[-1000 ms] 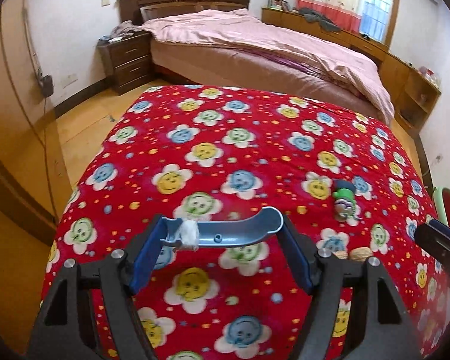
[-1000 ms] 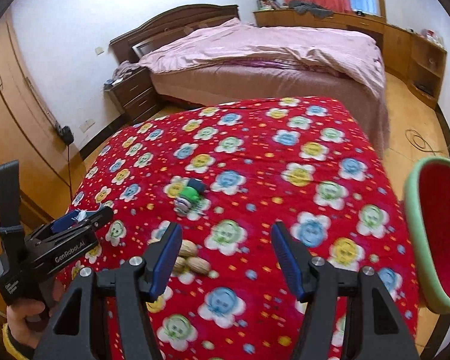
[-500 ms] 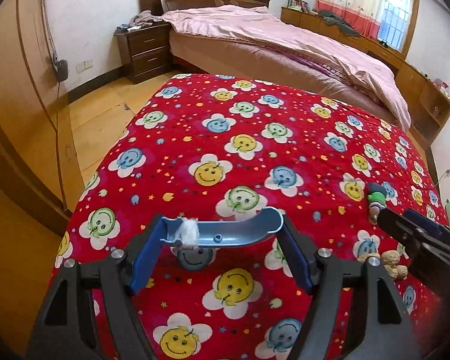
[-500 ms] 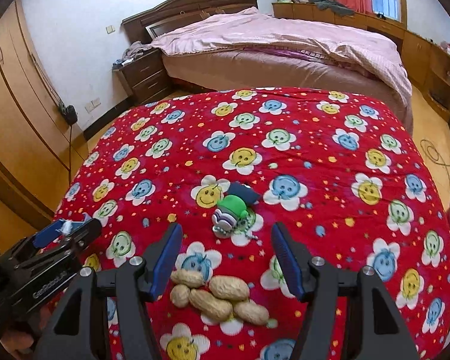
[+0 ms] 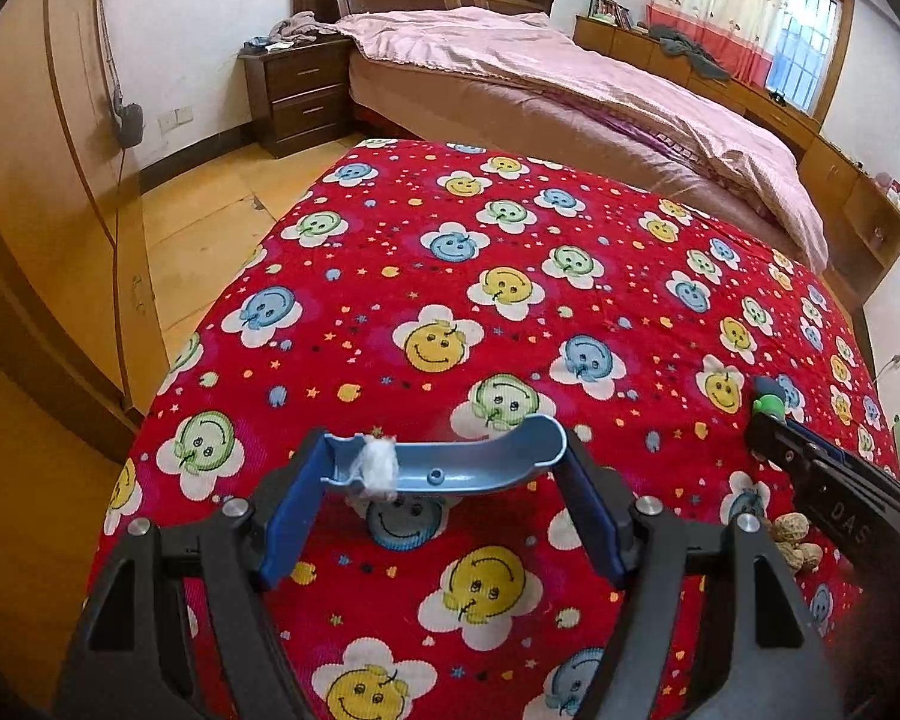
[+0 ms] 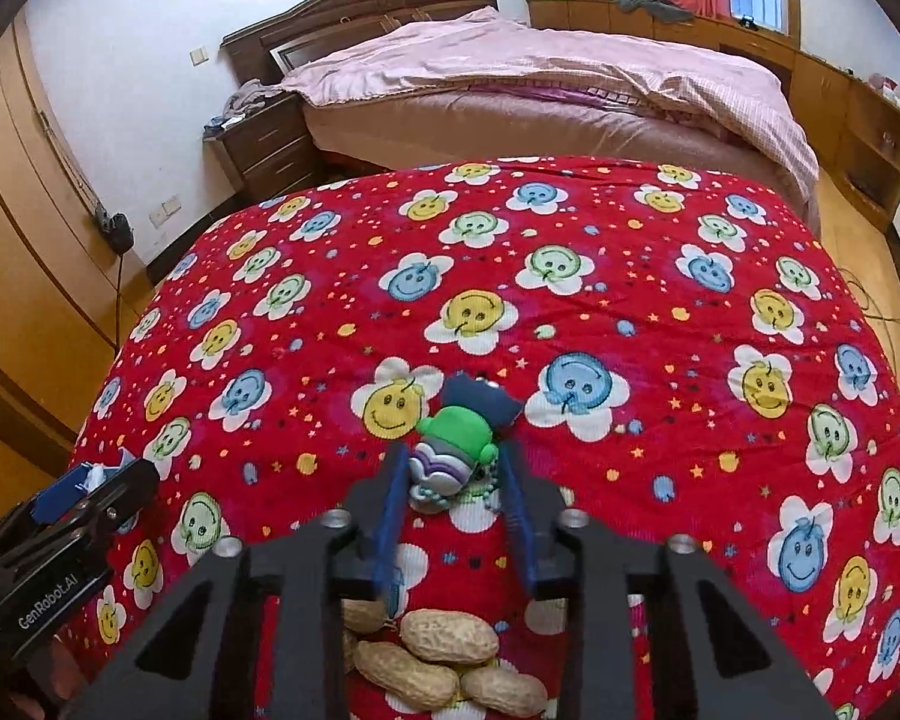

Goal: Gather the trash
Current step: 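Grasp the green toy figure with the right tool while the left tool holds the blue scoop, then carry the blue scoop and green toy figure over the red bin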

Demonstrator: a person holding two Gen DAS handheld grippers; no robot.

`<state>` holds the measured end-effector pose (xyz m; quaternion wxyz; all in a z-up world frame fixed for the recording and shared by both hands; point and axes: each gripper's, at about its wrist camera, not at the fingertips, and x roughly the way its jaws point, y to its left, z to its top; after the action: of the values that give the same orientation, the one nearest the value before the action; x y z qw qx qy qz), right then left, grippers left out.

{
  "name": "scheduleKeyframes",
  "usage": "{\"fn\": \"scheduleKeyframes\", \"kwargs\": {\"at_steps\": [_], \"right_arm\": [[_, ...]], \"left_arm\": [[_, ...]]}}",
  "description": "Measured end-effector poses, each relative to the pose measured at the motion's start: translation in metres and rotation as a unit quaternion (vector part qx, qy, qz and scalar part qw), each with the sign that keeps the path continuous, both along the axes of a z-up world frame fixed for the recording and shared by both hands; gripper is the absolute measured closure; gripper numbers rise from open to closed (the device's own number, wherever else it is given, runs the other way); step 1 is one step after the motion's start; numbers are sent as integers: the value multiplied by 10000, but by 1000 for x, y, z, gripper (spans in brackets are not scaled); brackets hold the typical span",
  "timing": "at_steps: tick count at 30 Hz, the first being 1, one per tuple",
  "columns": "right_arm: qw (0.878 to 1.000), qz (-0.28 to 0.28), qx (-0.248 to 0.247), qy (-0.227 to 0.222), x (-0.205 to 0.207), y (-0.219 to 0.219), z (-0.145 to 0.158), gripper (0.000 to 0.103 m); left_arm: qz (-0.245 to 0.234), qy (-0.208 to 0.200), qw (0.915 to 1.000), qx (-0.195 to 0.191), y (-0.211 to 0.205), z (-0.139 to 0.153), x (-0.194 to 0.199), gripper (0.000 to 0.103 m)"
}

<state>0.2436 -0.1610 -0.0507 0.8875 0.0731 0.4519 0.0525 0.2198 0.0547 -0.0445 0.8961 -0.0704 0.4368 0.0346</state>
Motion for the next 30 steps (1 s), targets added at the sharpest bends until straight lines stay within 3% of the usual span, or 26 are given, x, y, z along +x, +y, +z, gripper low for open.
{"fn": "scheduleKeyframes", "kwargs": {"at_steps": [13,30], "right_arm": [[9995,112,234,-197,-28,-16,18,72],[9957,-337,386,-773,-112,-79,67,72]], "left_arm": [[-122,-99,9999,-71,-11,10,-11,28],[-909,-376,9948,-255,-76,43,-40,28]]}}
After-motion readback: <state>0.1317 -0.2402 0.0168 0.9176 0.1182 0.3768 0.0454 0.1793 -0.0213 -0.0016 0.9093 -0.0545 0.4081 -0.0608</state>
